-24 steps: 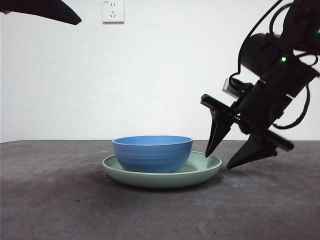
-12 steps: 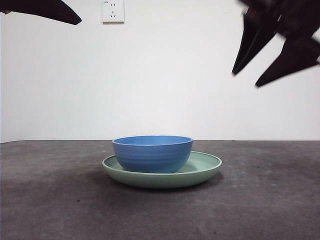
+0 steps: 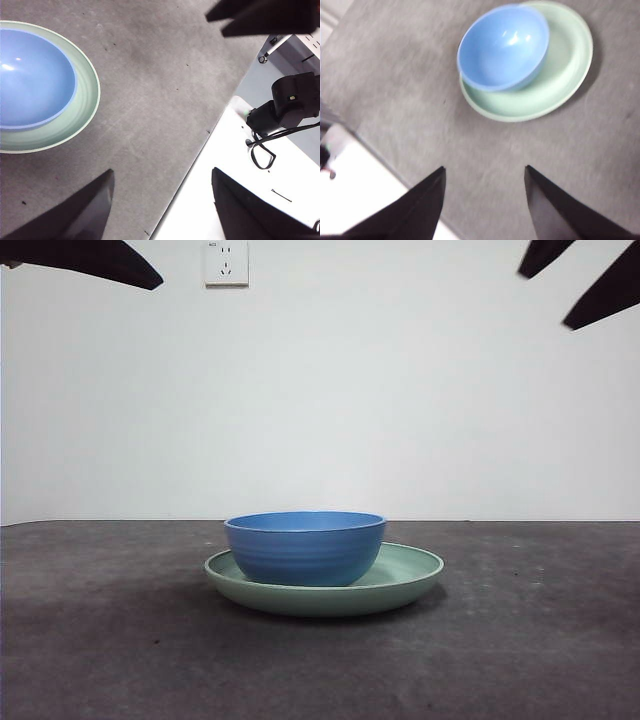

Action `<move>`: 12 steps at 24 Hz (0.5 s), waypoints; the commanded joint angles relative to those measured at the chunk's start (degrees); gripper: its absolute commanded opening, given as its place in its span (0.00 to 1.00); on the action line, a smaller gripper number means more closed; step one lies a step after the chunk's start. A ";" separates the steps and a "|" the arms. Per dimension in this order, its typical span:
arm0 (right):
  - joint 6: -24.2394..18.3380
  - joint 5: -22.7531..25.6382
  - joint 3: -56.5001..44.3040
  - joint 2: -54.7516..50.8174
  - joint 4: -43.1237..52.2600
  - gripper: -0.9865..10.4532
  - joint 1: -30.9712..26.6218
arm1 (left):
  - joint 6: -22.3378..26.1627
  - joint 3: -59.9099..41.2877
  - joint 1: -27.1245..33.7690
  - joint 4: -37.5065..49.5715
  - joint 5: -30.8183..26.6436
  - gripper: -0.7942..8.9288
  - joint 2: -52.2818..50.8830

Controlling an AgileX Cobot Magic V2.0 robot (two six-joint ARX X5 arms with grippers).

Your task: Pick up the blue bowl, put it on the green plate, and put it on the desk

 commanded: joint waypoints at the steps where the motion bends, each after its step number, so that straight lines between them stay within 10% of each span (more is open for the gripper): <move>1: -1.79 -0.24 1.03 -1.03 -2.38 0.31 0.98 | 0.70 0.48 -0.44 0.44 0.24 0.40 0.37; 12: -2.40 -0.20 1.03 -2.29 -4.00 0.31 1.29 | 0.68 0.48 -0.44 0.44 0.26 0.40 0.37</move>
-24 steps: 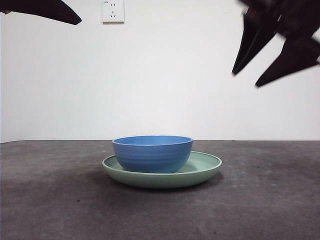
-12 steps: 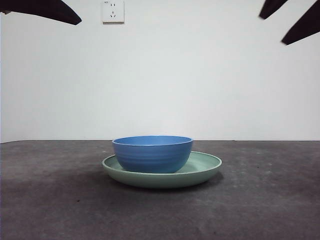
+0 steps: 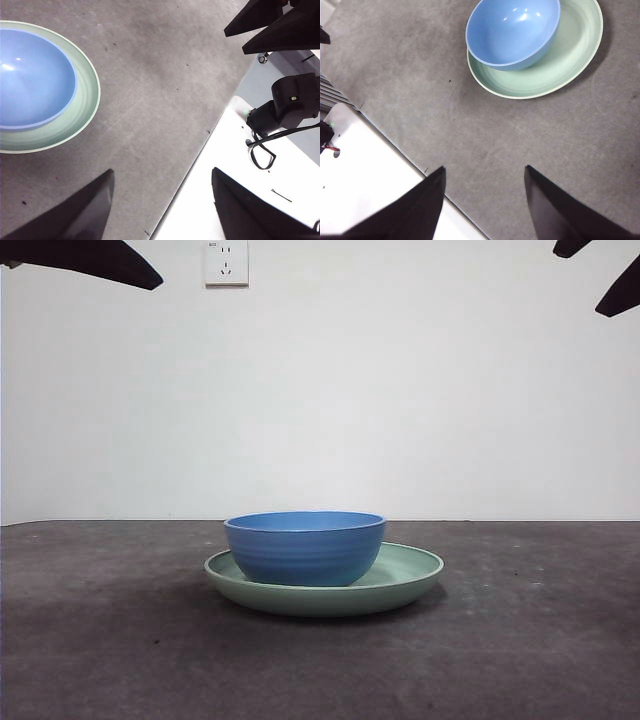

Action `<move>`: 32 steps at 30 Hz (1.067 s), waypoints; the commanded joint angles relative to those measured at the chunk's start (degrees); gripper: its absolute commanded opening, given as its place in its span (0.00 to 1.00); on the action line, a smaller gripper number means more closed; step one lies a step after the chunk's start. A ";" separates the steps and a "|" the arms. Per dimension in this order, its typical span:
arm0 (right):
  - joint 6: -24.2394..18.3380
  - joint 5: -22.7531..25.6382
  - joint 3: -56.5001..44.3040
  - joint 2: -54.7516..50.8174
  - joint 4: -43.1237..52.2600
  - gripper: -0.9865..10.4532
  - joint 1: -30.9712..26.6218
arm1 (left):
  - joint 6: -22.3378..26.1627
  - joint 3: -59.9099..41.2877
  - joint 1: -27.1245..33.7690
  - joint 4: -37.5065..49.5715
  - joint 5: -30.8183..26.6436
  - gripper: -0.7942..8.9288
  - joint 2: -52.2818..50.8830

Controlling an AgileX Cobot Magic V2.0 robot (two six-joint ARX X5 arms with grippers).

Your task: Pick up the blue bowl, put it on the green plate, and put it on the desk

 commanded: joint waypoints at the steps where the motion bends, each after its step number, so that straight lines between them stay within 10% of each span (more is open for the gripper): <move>1: -0.83 -0.15 1.03 0.39 0.31 0.31 0.37 | 0.70 0.48 -0.44 0.44 0.26 0.40 0.37; 9: -1.03 -0.20 1.03 0.39 0.31 0.30 0.39 | 0.68 0.48 -0.44 0.42 0.26 0.37 0.37; 14: -2.03 -0.22 1.03 0.39 0.31 0.09 0.39 | 0.70 0.48 -0.42 0.44 0.26 0.09 0.37; 32: -2.38 -0.07 1.03 0.39 0.76 0.09 0.37 | 0.70 0.48 -0.44 0.46 0.26 0.09 0.37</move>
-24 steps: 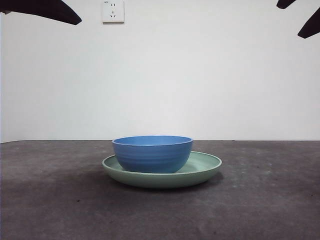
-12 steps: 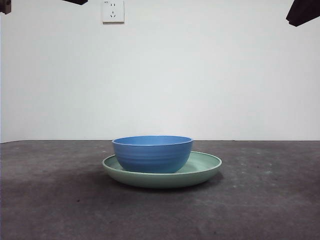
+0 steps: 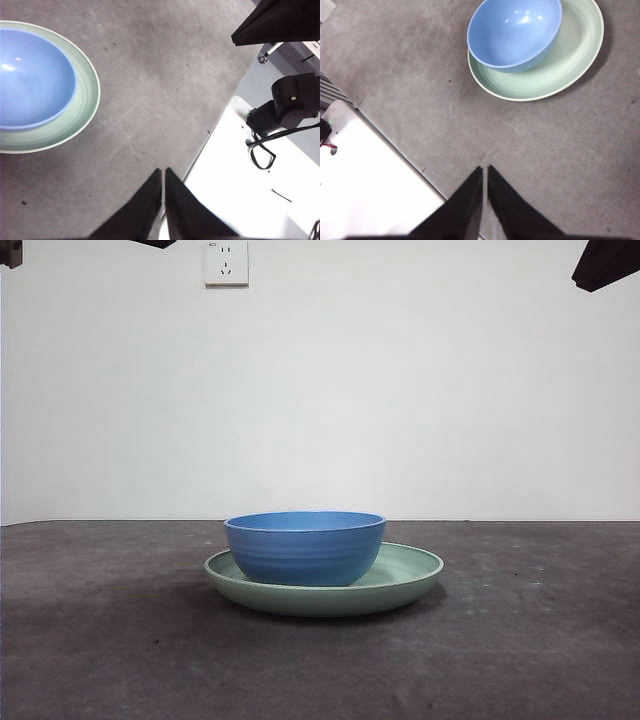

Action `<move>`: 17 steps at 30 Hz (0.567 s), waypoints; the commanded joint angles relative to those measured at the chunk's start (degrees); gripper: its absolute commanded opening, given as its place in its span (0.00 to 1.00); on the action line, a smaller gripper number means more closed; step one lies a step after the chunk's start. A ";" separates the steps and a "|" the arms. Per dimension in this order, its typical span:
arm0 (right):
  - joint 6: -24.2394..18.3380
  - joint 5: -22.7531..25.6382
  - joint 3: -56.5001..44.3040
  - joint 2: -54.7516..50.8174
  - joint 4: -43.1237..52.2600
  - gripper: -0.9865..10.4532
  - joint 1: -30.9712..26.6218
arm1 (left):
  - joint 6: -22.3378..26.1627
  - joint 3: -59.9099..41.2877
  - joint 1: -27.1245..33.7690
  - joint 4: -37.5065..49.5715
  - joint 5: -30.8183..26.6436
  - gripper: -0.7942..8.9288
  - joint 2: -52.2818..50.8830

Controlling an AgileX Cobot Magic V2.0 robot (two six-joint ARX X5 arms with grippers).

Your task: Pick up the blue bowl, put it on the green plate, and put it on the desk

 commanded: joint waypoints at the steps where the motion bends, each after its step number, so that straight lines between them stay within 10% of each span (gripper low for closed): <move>1: -0.85 -0.09 1.03 0.39 0.57 0.09 0.37 | 0.66 0.48 -0.44 0.46 0.26 0.09 0.37; 11: -0.85 -0.09 1.03 0.39 0.57 0.09 0.37 | 3.10 0.48 1.03 1.25 -1.22 0.09 -1.60; 17: -0.85 -0.09 1.03 0.39 0.57 0.09 0.37 | 7.04 -0.17 9.84 12.24 -14.10 0.09 -8.44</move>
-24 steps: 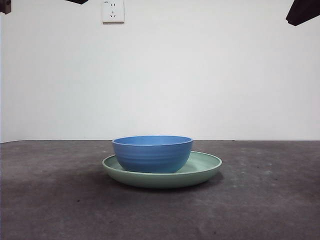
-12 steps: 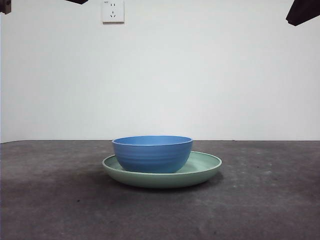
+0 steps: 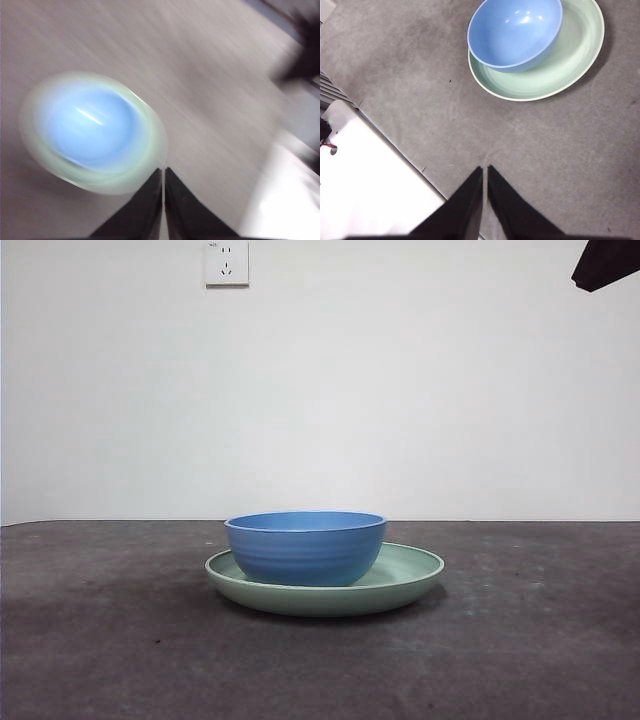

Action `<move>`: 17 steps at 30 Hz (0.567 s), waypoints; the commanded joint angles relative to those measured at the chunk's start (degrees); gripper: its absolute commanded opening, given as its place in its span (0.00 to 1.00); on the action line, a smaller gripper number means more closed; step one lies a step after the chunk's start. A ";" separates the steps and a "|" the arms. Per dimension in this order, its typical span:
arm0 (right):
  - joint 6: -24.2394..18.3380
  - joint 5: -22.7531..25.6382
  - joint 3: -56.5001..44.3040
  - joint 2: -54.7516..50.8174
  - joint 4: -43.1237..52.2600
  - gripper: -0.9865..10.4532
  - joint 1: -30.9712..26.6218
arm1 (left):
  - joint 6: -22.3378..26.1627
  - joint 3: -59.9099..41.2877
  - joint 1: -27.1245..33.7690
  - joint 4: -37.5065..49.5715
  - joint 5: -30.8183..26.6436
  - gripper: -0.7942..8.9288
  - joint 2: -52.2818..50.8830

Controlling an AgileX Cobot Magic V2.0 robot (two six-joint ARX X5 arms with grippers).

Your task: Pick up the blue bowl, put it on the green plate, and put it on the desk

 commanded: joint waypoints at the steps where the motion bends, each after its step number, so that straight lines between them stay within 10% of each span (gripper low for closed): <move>1: -0.81 -0.09 1.03 0.39 0.57 0.09 0.35 | 4.22 -0.42 4.96 7.39 -6.14 0.09 -3.56; 17: -0.81 -0.07 1.03 0.39 0.57 0.09 0.35 | 7.54 -30.18 25.75 32.59 -28.87 0.09 -33.16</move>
